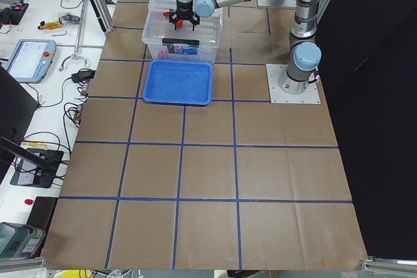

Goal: Place red block in blue tray from box

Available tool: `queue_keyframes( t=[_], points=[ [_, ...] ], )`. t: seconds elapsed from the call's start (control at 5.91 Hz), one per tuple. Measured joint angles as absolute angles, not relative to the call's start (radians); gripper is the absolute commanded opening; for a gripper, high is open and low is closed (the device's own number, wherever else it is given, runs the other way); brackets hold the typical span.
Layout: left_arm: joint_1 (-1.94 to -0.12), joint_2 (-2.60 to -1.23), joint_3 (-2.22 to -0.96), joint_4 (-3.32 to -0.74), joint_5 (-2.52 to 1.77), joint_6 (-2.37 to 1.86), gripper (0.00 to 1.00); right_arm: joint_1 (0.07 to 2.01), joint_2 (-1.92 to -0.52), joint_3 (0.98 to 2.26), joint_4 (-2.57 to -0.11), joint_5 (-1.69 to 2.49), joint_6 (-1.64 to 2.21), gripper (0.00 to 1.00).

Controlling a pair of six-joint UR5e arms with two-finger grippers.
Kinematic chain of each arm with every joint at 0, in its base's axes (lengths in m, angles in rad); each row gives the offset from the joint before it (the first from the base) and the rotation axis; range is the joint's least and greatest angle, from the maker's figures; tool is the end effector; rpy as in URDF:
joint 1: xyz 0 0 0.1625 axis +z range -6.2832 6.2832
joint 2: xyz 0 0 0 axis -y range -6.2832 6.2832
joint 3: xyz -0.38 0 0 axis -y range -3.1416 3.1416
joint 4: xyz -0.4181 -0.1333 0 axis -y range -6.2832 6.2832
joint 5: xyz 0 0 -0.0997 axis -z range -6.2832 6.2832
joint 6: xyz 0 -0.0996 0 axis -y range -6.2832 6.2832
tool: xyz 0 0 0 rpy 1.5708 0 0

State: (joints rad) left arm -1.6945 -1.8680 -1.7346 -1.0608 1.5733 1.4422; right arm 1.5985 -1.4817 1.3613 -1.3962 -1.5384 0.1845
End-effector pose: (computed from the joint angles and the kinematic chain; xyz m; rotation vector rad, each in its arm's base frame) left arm -0.2049 -0.5693 0.2453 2.1930 2.2039 -0.0578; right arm 0.1515 -0.5391 0.4864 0.2452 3.1042 0.0893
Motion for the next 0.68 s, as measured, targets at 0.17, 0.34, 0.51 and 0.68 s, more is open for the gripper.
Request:
queue_keyframes(
  t=[0.17,0.34,0.51,0.68],
  points=[
    [-1.694,-1.887,-1.739,-1.055,1.571,1.442,0.93,1.598,-1.482,1.362,-1.397,-1.539,0.184,1.00],
    [-1.694,-1.911,-1.741,-1.053,1.569,1.441,0.92,1.598,-1.482,1.363,-1.397,-1.540,0.184,1.00],
    [-1.694,-1.944,-1.741,-1.052,1.568,1.438,0.92,1.598,-1.483,1.363,-1.397,-1.543,0.184,1.00],
    [-1.694,-1.975,-1.741,-1.051,1.568,1.436,0.92,1.598,-1.483,1.364,-1.397,-1.544,0.184,1.00]
  ],
)
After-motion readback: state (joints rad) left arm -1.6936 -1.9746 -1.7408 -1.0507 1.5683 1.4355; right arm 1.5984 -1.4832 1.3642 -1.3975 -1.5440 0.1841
